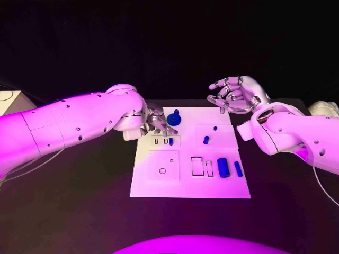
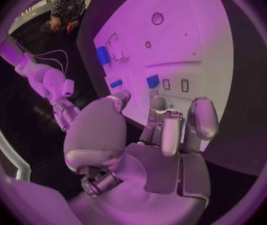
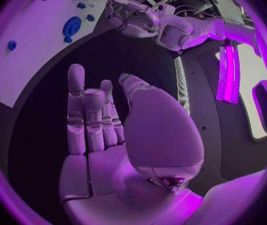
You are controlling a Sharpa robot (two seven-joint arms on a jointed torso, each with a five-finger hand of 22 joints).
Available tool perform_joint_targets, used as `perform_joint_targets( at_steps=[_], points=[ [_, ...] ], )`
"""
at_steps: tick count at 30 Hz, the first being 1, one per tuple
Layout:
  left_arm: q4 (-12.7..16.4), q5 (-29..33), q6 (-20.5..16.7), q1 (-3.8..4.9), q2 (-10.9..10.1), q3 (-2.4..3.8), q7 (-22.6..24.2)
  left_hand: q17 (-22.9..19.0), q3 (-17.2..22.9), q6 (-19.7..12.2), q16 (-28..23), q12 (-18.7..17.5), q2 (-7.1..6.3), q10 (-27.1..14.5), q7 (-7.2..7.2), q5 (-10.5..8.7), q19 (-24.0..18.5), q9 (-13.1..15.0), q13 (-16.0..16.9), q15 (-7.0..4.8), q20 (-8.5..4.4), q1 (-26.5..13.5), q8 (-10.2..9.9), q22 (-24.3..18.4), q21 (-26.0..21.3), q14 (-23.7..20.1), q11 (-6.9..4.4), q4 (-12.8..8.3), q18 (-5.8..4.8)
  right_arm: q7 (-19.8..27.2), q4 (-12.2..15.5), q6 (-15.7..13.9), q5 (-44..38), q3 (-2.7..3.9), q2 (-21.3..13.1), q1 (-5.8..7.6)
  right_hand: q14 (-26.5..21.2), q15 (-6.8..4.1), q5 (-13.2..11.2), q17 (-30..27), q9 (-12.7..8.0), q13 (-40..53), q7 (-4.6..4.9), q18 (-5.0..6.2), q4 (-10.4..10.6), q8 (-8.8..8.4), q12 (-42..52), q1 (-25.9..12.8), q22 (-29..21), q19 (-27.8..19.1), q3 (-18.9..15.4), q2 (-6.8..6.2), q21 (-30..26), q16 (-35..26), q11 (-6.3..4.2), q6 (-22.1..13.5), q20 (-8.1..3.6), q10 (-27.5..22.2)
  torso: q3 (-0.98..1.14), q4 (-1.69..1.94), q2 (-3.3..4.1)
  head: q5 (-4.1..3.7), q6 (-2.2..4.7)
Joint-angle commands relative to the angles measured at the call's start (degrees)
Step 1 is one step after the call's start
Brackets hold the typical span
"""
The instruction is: Assemble the parts on the task board
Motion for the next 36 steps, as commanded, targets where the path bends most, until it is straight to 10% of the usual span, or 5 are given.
perform_joint_targets(
  at_steps=[1, 36],
  points=[
    [-0.6, 0.5, 2.7, 0.12, 0.6, -0.06, -0.3, 7.6, -0.3, -0.5, -0.4, -0.2, 0.54, -0.3, 0.13, 0.05, -0.4, 0.1, -0.1, -0.22, -0.1, 0.2, 0.3, -0.1, -0.3, 2.6, 0.13, 0.2, 0.64, 1.0, -0.1, 0.3, -0.8, 0.01, 0.2, 0.01, -0.3, -0.11, 0.2, -0.1, -0.1, -0.1, 0.06, 0.66, 0.0, 0.39, -0.3, 0.0, -0.1, -0.1, 0.4, -0.66, -0.4, -0.4, -0.1, -0.4, 0.04, -0.3, 0.01, 0.11, 0.0, -0.04, -0.18],
    [-6.1, 1.2, 4.7, -0.23, 4.5, -1.54, -0.6, 7.8, -0.1, -0.6, -0.3, -0.1, 1.3, -0.5, 0.12, 0.07, -0.3, 0.6, 0.1, -0.16, -0.01, 0.6, 0.6, 0.0, -0.3, 2.6, 0.16, -0.1, 0.62, 0.9, -0.3, 0.8, -0.4, 0.01, 0.9, -0.05, -0.5, -0.07, 0.3, -0.4, 0.0, -0.4, 0.09, 0.66, 0.0, 0.53, -0.4, 0.0, -0.6, -0.1, 0.6, -0.68, -0.9, -1.1, -0.07, -0.4, 0.08, -0.5, 0.0, 0.17, -0.2, -0.28, -1.24]
  ],
)
